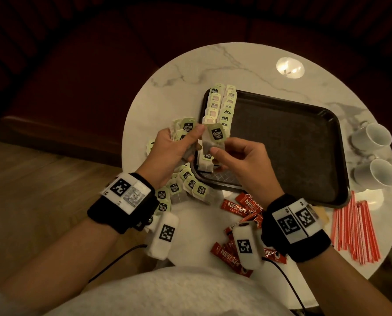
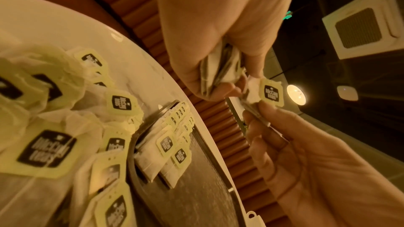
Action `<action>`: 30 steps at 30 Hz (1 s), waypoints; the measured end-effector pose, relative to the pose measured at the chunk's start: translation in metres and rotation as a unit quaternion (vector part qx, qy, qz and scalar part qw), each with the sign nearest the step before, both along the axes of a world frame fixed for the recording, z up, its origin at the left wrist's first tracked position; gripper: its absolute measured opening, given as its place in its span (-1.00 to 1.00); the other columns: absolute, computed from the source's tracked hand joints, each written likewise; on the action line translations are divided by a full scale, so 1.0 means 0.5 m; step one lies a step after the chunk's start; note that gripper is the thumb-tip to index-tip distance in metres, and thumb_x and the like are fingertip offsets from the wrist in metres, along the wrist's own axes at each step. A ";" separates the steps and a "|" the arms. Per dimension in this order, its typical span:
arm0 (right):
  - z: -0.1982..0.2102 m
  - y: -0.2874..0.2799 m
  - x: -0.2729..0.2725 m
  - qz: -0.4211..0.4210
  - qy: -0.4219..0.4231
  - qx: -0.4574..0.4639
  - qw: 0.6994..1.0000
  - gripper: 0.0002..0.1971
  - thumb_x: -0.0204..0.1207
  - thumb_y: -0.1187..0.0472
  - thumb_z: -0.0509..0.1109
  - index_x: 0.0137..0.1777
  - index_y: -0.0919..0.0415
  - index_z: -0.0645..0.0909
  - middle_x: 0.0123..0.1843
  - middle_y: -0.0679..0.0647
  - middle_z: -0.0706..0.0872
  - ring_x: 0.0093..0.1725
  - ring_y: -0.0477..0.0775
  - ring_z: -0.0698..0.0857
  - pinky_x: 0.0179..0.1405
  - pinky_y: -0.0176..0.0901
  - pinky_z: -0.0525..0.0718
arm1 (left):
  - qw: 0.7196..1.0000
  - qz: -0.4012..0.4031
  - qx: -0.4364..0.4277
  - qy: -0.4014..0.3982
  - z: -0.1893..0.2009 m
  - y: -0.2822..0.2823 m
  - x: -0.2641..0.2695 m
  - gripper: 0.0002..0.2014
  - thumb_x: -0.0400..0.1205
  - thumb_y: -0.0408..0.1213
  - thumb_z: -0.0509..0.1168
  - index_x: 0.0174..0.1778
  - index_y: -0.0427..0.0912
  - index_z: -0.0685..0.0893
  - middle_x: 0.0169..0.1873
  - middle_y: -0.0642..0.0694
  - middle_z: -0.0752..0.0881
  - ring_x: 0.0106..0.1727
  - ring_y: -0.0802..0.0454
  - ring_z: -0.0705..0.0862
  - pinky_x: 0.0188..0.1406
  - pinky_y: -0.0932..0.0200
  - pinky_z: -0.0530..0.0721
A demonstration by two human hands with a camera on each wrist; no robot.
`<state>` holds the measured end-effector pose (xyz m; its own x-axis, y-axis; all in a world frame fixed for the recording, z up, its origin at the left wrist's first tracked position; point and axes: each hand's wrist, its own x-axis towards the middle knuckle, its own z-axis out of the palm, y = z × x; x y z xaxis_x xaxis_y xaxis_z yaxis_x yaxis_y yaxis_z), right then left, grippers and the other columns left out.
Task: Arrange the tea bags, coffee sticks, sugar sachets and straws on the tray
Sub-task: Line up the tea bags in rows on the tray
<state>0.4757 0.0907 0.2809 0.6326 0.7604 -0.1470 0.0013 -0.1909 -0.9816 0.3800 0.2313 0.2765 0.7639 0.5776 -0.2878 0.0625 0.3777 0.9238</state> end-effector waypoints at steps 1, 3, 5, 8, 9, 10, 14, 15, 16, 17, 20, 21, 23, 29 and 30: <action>-0.001 -0.001 0.000 -0.006 -0.019 -0.004 1.000 -0.83 0.58 0.28 0.46 0.13 0.27 0.76 -0.02 0.09 0.84 -0.05 0.08 0.81 -0.17 -0.15 0.80 | 1.000 0.009 0.014 0.006 -0.002 0.001 -0.001 -0.86 0.59 -0.17 0.38 -0.07 -0.17 0.69 -0.45 0.07 0.70 -0.47 0.19 0.56 -0.56 0.33 0.49; -0.003 -0.002 0.000 -0.014 -0.071 -0.020 0.997 -0.85 0.57 0.25 0.48 0.11 0.17 0.78 -0.05 0.01 0.84 -0.08 0.04 0.80 -0.22 -0.23 0.77 | 0.999 0.019 0.046 0.009 -0.003 0.000 -0.002 -0.89 0.54 -0.18 0.43 -0.10 -0.11 0.71 -0.43 0.10 0.71 -0.43 0.21 0.60 -0.54 0.35 0.50; -0.007 -0.003 -0.001 -0.014 -0.124 -0.036 0.991 -0.87 0.55 0.19 0.51 0.07 0.09 0.78 -0.12 -0.05 0.82 -0.13 0.02 0.78 -0.21 -0.17 0.79 | 0.997 0.018 0.070 -0.001 0.003 -0.007 0.001 -0.91 0.53 -0.30 0.45 -0.09 -0.15 0.70 -0.44 0.14 0.75 -0.41 0.29 0.64 -0.52 0.42 0.52; -0.012 -0.005 -0.005 -0.020 -0.169 -0.051 0.984 -0.88 0.54 0.17 0.53 0.05 0.02 0.77 -0.16 -0.13 0.80 -0.15 -0.05 0.75 -0.11 -0.08 0.77 | 0.995 0.007 0.097 -0.018 0.010 -0.018 0.006 -0.89 0.53 -0.42 0.45 -0.11 -0.18 0.69 -0.46 0.19 0.75 -0.41 0.38 0.67 -0.45 0.55 0.52; -0.015 -0.005 -0.005 -0.021 -0.177 -0.053 0.982 -0.88 0.53 0.17 0.53 0.05 0.02 0.76 -0.16 -0.15 0.79 -0.15 -0.08 0.75 -0.11 -0.10 0.76 | 0.994 0.002 0.106 -0.020 0.011 -0.020 0.007 -0.88 0.52 -0.42 0.47 -0.09 -0.20 0.70 -0.42 0.17 0.77 -0.37 0.37 0.70 -0.39 0.54 0.54; -0.015 -0.006 -0.004 -0.020 -0.181 -0.055 0.982 -0.87 0.54 0.17 0.53 0.06 0.03 0.76 -0.16 -0.16 0.79 -0.15 -0.09 0.75 -0.11 -0.12 0.76 | 0.993 -0.004 0.113 -0.021 0.010 -0.021 0.008 -0.86 0.51 -0.41 0.48 -0.05 -0.24 0.72 -0.34 0.12 0.80 -0.30 0.33 0.74 -0.32 0.51 0.59; -0.011 -0.010 0.005 0.007 -0.093 -0.041 0.995 -0.84 0.57 0.19 0.49 0.12 0.15 0.78 -0.07 0.01 0.83 -0.07 0.03 0.80 -0.10 -0.07 0.82 | 0.996 -0.015 0.089 -0.015 0.009 -0.018 0.006 -0.82 0.52 -0.47 0.47 -0.02 -0.19 0.72 -0.29 0.09 0.80 -0.31 0.29 0.74 -0.37 0.50 0.58; -0.009 -0.011 0.007 0.015 -0.048 -0.032 0.998 -0.82 0.58 0.21 0.48 0.14 0.18 0.77 -0.02 0.06 0.83 -0.02 0.06 0.80 -0.10 -0.09 0.82 | 0.997 -0.017 0.078 -0.016 0.008 -0.017 0.005 -0.82 0.52 -0.49 0.45 -0.04 -0.16 0.71 -0.33 0.09 0.79 -0.35 0.30 0.73 -0.41 0.50 0.57; -0.006 -0.012 0.008 0.021 -0.006 -0.024 0.999 -0.81 0.58 0.23 0.46 0.16 0.21 0.76 0.03 0.09 0.83 0.02 0.08 0.81 -0.09 -0.14 0.80 | 0.997 -0.020 0.069 -0.015 0.007 -0.016 0.004 -0.82 0.53 -0.50 0.44 -0.04 -0.15 0.71 -0.35 0.09 0.79 -0.36 0.29 0.73 -0.44 0.48 0.57; -0.005 -0.013 0.010 0.024 0.027 -0.018 0.999 -0.80 0.59 0.25 0.45 0.17 0.23 0.75 0.06 0.12 0.83 0.05 0.12 0.80 -0.09 -0.19 0.78 | 0.998 -0.023 0.063 -0.011 0.007 -0.014 0.002 -0.84 0.54 -0.48 0.43 -0.04 -0.15 0.71 -0.36 0.09 0.79 -0.37 0.27 0.73 -0.45 0.45 0.58; -0.005 -0.014 0.014 0.031 0.075 -0.010 0.997 -0.77 0.62 0.23 0.41 0.22 0.26 0.73 0.12 0.18 0.81 0.13 0.29 0.76 -0.01 -0.14 0.78 | 0.999 -0.016 0.045 0.009 0.001 -0.009 0.001 -0.91 0.56 -0.38 0.45 -0.07 -0.13 0.73 -0.33 0.03 0.78 -0.34 0.18 0.71 -0.45 0.33 0.58; -0.007 -0.014 0.015 0.036 0.087 -0.009 0.996 -0.75 0.63 0.22 0.39 0.24 0.27 0.72 0.14 0.20 0.80 0.15 0.32 0.75 0.05 -0.09 0.79 | 0.999 -0.012 0.035 0.011 -0.001 -0.007 0.001 -0.92 0.56 -0.37 0.45 -0.09 -0.12 0.72 -0.33 0.02 0.77 -0.33 0.15 0.69 -0.47 0.31 0.56; -0.009 -0.014 0.016 0.039 0.114 -0.005 0.993 -0.75 0.65 0.20 0.35 0.24 0.28 0.71 0.17 0.22 0.79 0.15 0.27 0.77 0.10 -0.07 0.78 | 1.000 -0.006 0.018 0.007 -0.003 -0.006 0.002 -0.91 0.56 -0.38 0.45 -0.12 -0.11 0.72 -0.33 0.00 0.76 -0.33 0.13 0.68 -0.49 0.31 0.54; -0.009 -0.013 0.017 -0.012 0.146 0.008 0.989 -0.72 0.70 0.08 0.24 0.18 0.19 0.72 0.08 0.08 0.83 0.04 0.02 0.79 0.05 -0.17 0.75 | 1.000 -0.005 0.021 0.008 -0.006 -0.004 0.004 -0.90 0.54 -0.36 0.47 -0.08 -0.17 0.70 -0.35 -0.01 0.73 -0.34 0.10 0.65 -0.50 0.29 0.51; -0.010 -0.015 0.017 -0.010 0.118 0.004 0.993 -0.75 0.67 0.10 0.29 0.17 0.18 0.72 0.07 0.07 0.83 0.05 0.02 0.79 0.09 -0.13 0.75 | 1.000 -0.005 0.020 0.005 -0.007 -0.004 0.004 -0.91 0.54 -0.36 0.47 -0.09 -0.16 0.71 -0.35 -0.03 0.72 -0.33 0.05 0.63 -0.50 0.28 0.50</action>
<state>0.4840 0.0830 0.2757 0.5966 0.7494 -0.2872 -0.2324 -0.1812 -0.9556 0.3819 0.2292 0.2730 0.7669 0.5815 -0.2715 0.0748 0.3392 0.9377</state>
